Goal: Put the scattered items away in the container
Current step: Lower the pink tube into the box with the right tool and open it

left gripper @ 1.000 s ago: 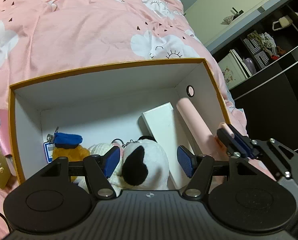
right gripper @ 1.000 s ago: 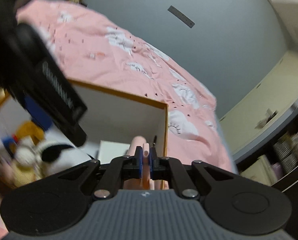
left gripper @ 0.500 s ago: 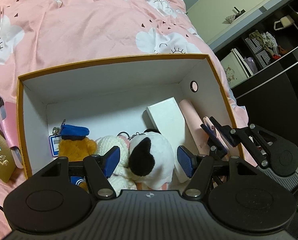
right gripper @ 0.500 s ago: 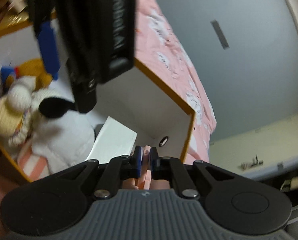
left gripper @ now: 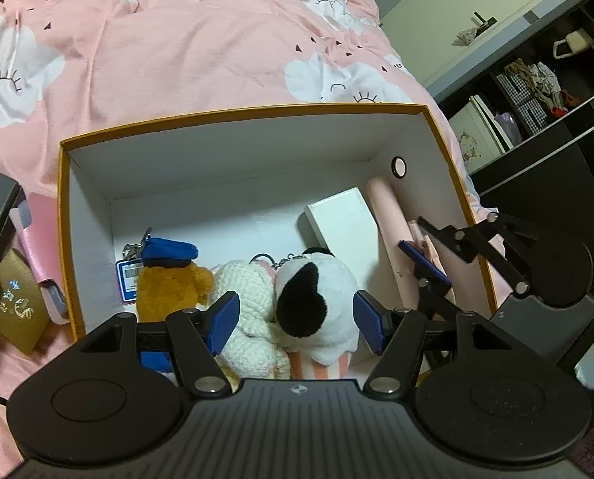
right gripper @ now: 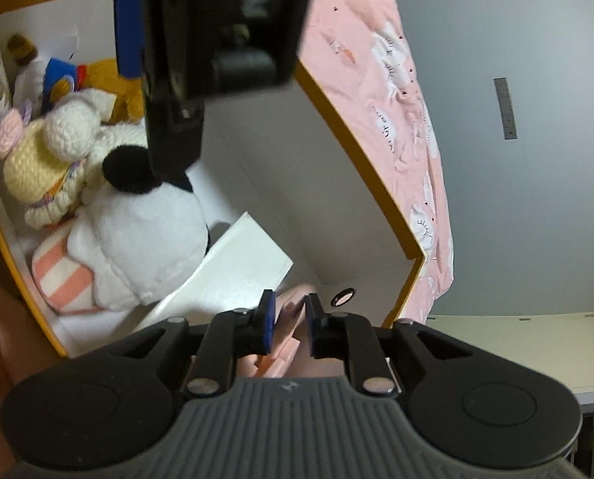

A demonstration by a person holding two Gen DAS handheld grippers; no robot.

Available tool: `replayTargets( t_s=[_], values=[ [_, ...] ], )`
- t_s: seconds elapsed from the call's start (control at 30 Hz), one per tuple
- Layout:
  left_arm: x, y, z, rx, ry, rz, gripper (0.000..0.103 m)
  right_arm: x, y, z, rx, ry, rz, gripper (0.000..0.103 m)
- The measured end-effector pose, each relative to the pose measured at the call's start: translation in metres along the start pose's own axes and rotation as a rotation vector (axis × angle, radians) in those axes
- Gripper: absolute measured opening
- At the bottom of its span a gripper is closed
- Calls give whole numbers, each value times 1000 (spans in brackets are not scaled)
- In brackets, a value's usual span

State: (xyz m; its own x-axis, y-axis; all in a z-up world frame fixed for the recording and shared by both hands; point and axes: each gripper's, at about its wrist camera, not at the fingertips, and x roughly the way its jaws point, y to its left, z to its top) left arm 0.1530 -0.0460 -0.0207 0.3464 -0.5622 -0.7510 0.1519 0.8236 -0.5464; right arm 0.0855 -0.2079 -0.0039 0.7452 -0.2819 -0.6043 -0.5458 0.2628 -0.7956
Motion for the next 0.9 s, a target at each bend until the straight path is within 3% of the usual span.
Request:
replayTargets(
  t_s=[0.27,0.4,0.73,0.77,0.83,0.9],
  values=[
    [-1,3,0,-5,1,-8,74,-10,-30,-14,123,25,33,24],
    [-3,3,0,-1,1,-4,74,-30,-20,-9,173,16,72,24],
    [-11,5,-3,5,-12,19,74,-20,-12,-2,165,-7,83,26],
    [-11,6,-4,3,-11,21,74,-20,-11,-2,162,-10,89,25],
    [-12,7,-4,3,-12,21,74,-20,-8,-1,154,-14,110,13],
    [-13,7,-5,3,-14,18,74,-15,-5,1,143,-20,121,12]
  ],
)
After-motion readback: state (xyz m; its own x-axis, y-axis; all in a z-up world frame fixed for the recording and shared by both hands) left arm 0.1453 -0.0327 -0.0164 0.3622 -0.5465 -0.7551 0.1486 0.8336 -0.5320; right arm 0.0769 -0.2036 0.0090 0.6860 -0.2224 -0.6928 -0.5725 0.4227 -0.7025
